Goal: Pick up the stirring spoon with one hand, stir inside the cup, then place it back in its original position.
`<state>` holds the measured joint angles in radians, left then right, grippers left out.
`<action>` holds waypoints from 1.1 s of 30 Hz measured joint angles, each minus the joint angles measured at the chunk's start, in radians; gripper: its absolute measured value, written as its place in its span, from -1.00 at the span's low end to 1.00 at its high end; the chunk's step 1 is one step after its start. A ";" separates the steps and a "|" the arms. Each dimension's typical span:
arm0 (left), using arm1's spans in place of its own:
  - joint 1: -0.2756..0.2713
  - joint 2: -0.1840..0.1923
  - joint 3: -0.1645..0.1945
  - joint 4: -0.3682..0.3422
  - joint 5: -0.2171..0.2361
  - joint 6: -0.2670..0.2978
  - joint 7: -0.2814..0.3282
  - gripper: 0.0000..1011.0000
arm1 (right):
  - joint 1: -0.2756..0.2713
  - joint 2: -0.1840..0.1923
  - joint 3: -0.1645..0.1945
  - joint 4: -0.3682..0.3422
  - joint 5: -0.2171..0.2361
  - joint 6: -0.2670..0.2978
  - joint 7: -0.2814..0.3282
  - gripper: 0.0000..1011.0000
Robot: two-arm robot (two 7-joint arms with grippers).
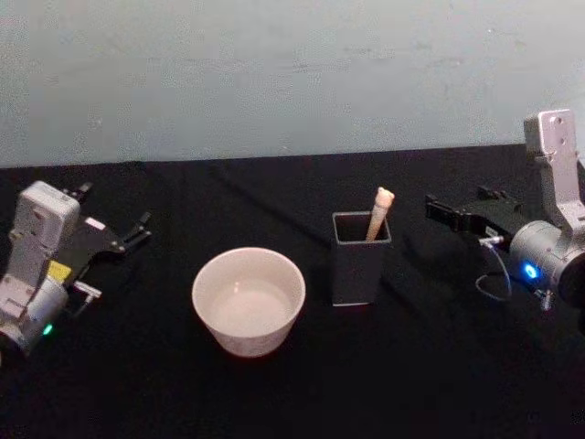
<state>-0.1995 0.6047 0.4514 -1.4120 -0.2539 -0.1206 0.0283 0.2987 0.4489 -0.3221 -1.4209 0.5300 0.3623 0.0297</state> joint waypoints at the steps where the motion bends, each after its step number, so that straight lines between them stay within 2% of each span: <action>1: 0.000 0.000 0.000 0.000 0.000 0.000 0.000 0.98 | 0.000 -0.001 0.000 0.002 -0.003 0.001 0.002 0.98; 33: 0.000 0.000 0.000 0.000 0.000 0.000 0.000 0.98 | 0.001 -0.002 0.000 0.004 -0.007 0.001 0.005 0.98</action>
<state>-0.1995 0.6047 0.4514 -1.4120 -0.2539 -0.1205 0.0282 0.2998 0.4465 -0.3226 -1.4167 0.5226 0.3636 0.0345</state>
